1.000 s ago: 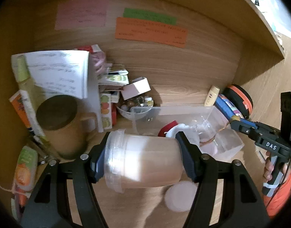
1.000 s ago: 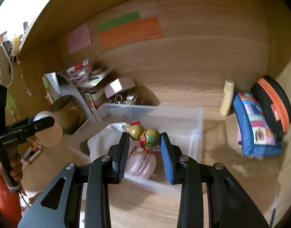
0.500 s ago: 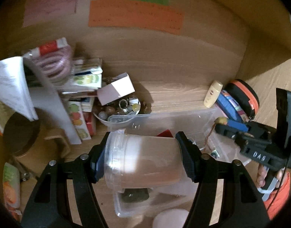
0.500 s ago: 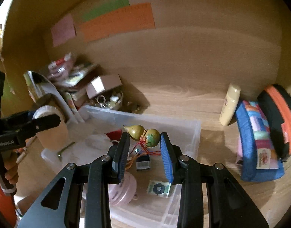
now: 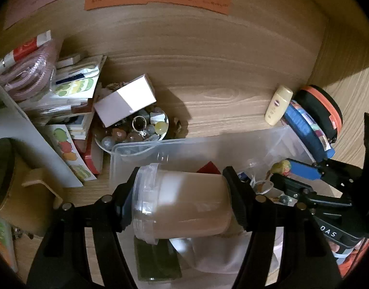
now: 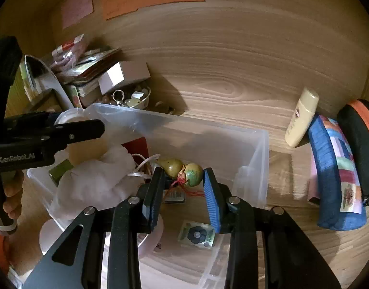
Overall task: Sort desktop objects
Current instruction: 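Open the left tool to drop the cup in the bin while the right tool releases the charm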
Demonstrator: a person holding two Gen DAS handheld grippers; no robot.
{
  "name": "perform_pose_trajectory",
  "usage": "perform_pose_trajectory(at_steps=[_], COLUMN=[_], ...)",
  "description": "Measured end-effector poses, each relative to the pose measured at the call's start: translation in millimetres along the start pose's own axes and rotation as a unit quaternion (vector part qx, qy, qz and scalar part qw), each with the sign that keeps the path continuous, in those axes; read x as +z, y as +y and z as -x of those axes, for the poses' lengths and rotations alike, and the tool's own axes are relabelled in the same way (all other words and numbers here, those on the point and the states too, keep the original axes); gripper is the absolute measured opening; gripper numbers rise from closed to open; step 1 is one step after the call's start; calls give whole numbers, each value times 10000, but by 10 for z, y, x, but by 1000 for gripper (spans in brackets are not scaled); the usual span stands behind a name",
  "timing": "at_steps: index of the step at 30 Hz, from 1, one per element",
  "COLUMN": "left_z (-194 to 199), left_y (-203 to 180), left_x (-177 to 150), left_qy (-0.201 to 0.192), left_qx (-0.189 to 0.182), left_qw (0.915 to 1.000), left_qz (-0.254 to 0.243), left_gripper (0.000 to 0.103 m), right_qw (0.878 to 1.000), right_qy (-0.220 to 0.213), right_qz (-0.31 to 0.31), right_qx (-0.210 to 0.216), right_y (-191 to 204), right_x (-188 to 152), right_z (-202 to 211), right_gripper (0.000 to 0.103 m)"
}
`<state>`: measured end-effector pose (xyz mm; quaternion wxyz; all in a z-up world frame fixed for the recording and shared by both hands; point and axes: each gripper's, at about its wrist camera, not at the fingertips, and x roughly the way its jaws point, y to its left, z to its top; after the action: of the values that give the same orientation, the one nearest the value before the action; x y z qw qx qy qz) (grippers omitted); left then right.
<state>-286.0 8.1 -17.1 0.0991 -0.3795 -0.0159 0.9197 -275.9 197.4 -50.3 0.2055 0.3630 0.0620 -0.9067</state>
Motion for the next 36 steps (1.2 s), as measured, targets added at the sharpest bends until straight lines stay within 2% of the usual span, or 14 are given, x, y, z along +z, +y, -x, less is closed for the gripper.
perform_pose_trajectory(at_steps=[6,15,18,23,26,31,33,36], left_z=[-80,-62,-31,146,300,565,649,799], left_y=[-32,32,50,39,-19,-75,-75,-63], left_x=[-33,-65,-61,-40,-64,-127,-153,-235], left_qy=[52,99,55,-158,-315,-577,-627,-706], left_qx=[201,105,107,127,261,481,505,555], left_qw=[9997,9999,9999,9998,9991,9965,9959,9949], left_qz=[-152,-60,7,11,-139,-376,-405,-458], left_gripper=[66,67,72,74,85,93,94,96], right_qw=[9997,9996,9996,9995,9993,9987,9983,9977], right_qy=[-13,-29,-55,-195,-295,-450,-521,-617], right_qz=[147,199,219,188,133,83,83,104], right_qx=[-179,-183,-169,-142,-175,-212,-252,-273], right_y=[56,93,108,96,74,99,137,204], right_x=[-15,-23,-22,12,30,76,71,25], right_z=[-14,-12,-3,60,134,316,416,575], right_gripper=[33,38,42,53,61,62,70,72])
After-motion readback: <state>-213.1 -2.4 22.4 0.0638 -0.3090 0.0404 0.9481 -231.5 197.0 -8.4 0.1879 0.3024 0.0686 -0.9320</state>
